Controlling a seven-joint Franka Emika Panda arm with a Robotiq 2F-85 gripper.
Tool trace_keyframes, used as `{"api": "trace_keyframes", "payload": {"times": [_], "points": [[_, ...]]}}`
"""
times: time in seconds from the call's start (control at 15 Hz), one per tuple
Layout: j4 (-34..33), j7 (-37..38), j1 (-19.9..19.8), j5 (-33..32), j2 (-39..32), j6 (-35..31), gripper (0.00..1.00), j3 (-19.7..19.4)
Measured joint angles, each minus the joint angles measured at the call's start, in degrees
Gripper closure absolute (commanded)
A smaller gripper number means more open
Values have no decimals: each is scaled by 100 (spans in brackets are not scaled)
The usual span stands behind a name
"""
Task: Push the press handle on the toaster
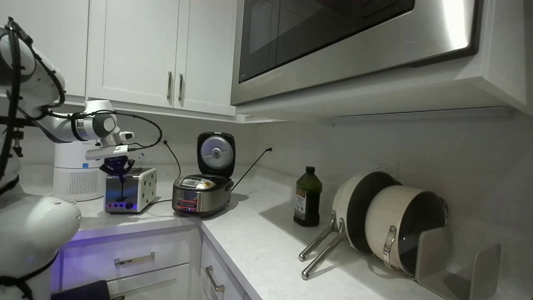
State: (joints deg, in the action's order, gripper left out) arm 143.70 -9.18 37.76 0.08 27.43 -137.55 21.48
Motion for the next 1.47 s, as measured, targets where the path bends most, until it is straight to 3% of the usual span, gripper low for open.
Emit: {"api": "trace_keyframes", "payload": {"times": [0.8,0.87,1.0,1.47], "points": [[-1099,608,-700,-290,949,3418,100,44],[-1205,649,-794,-290,1005,3688,74,43],[-1438,756,-1024,-290,1062,4225,66,34],[-2075,846,-1811,-231,1011,5525,13,-352]]}}
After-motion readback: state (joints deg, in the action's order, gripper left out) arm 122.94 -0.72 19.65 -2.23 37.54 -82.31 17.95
